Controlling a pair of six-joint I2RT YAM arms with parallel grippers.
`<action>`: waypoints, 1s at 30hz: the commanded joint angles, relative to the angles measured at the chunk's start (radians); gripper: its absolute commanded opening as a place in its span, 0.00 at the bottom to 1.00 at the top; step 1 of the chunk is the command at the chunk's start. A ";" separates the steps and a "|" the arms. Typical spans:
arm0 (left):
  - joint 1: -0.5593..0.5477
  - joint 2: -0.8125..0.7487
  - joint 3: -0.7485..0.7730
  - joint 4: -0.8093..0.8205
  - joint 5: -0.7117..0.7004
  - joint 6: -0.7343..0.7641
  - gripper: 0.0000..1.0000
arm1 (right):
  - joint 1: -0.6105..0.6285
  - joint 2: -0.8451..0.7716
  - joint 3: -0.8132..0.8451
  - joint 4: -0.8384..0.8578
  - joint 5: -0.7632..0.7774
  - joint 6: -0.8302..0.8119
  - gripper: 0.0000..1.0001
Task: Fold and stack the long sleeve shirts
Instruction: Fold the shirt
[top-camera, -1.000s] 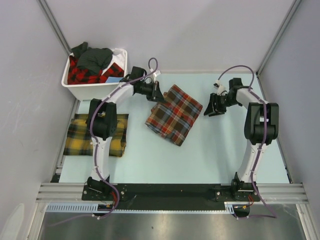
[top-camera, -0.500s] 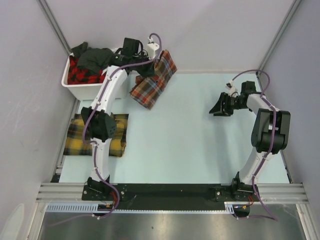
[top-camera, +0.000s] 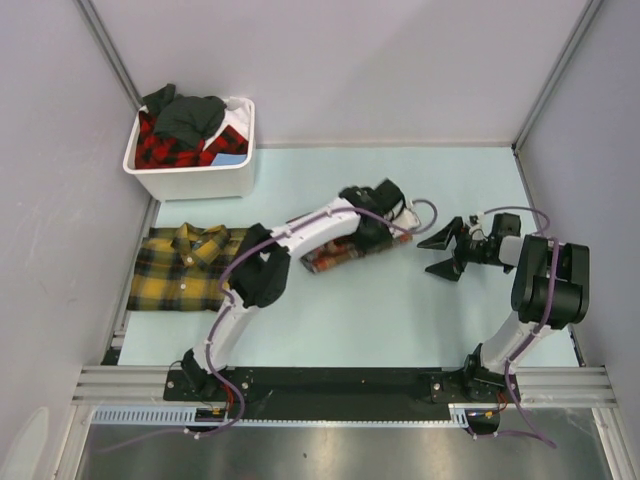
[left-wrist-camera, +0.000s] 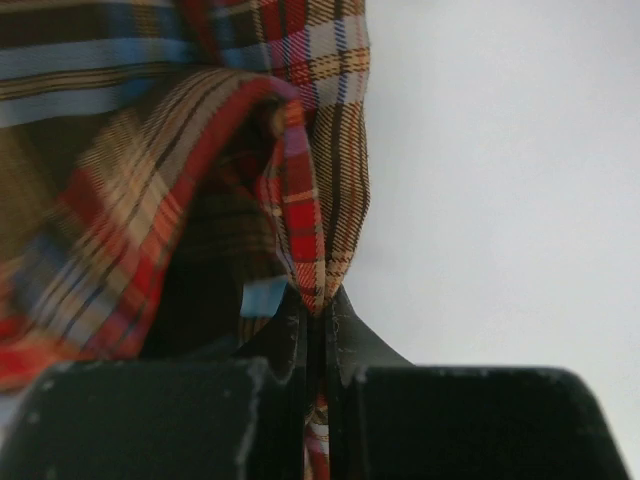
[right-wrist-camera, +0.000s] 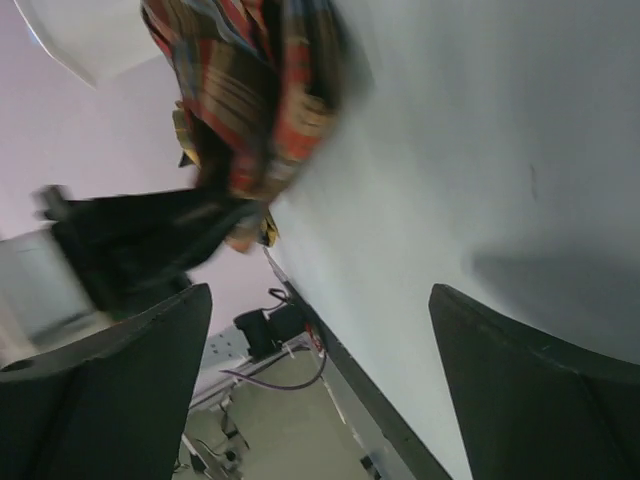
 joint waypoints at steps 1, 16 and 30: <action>-0.024 0.030 -0.009 0.007 0.116 -0.268 0.00 | -0.045 -0.117 -0.085 0.152 -0.038 0.161 1.00; -0.020 -0.204 -0.076 0.106 0.360 -0.290 0.75 | 0.017 -0.095 -0.307 0.465 0.041 0.406 1.00; 0.365 -0.677 -0.659 0.347 0.449 -0.324 0.79 | 0.378 0.169 -0.348 1.023 0.298 0.825 0.89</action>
